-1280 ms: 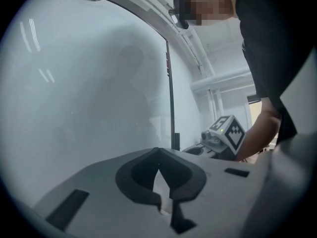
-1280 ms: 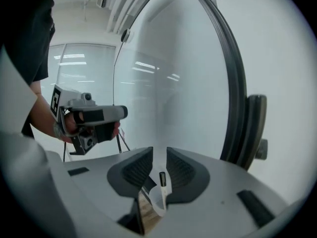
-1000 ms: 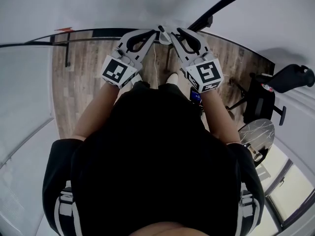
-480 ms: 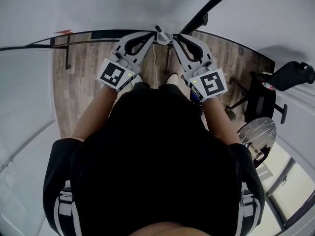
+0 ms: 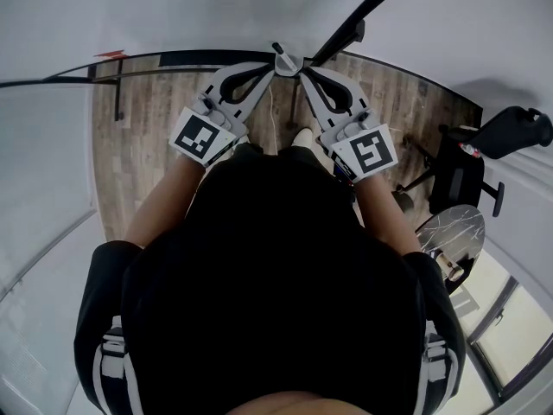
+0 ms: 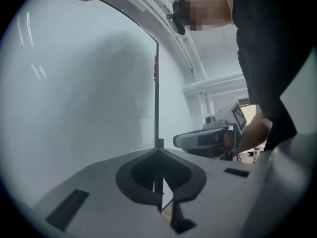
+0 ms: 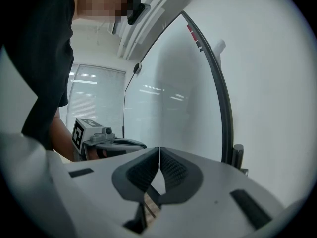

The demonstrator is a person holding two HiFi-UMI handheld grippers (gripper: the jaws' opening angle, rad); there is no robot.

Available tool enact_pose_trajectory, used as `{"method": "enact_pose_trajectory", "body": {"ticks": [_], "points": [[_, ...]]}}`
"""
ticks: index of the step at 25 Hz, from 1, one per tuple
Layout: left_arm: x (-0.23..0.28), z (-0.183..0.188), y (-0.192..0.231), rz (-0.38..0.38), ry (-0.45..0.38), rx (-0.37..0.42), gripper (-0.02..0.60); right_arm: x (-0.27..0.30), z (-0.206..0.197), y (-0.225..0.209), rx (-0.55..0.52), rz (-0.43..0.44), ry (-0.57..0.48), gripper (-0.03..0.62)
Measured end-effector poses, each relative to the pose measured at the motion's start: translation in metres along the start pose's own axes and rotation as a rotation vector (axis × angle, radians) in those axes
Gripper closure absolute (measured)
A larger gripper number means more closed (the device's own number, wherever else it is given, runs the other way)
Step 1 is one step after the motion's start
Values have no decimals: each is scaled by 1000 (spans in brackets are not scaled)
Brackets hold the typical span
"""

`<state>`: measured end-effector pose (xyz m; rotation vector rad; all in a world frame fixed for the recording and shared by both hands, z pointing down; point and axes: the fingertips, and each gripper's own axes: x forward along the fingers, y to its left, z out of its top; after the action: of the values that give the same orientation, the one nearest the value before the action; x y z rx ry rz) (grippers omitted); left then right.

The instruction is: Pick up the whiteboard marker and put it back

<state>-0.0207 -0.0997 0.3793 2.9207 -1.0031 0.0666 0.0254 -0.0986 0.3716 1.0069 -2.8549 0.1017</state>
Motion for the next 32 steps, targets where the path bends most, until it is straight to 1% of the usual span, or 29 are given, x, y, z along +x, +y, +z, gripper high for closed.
{"method": "enact_pose_trajectory", "body": {"ticks": [19,32], "points": [[-5,3,-2,12,-3,-22,578,1,-4,3,22,-4,-7,592],[-4,1,-4,4,2,-27,578,0,-7,4,26,-5,-3,593]]}}
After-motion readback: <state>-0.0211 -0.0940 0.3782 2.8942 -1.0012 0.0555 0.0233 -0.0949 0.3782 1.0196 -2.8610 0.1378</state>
